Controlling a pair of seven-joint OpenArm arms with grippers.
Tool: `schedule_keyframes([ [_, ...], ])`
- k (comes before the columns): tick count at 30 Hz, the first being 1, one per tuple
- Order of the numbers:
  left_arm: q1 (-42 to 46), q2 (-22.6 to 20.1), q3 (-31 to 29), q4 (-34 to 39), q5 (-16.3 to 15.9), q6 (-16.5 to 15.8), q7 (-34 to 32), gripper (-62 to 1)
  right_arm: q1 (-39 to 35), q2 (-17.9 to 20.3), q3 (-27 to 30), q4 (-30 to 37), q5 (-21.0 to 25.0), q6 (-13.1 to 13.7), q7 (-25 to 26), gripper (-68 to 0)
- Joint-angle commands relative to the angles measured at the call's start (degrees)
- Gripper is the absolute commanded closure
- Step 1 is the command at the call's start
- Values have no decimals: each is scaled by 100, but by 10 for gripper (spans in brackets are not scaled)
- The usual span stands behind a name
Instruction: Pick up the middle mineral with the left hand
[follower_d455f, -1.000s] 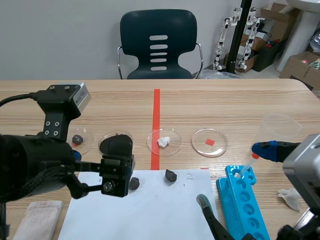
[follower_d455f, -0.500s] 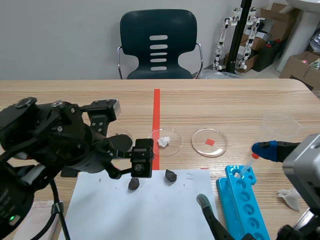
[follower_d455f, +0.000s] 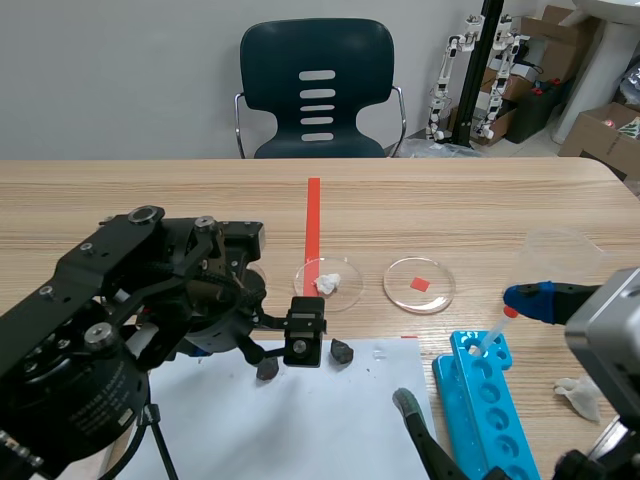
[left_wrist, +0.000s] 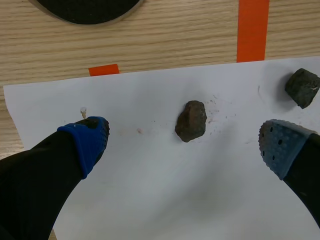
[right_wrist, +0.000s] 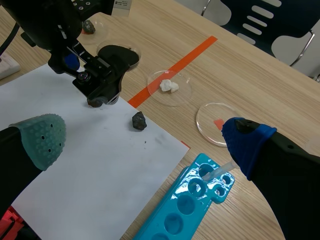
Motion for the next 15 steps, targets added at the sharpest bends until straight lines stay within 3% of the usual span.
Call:
schedule_keyframes([
  [1, -83, 31, 22, 35, -26, -9, -15, -623, 39, 59, 24, 55, 61, 2, 105, -679],
  [15, -413, 173, 22, -876, 98, -9, -188, -623, 39, 59, 24, 55, 61, 2, 105, -679],
])
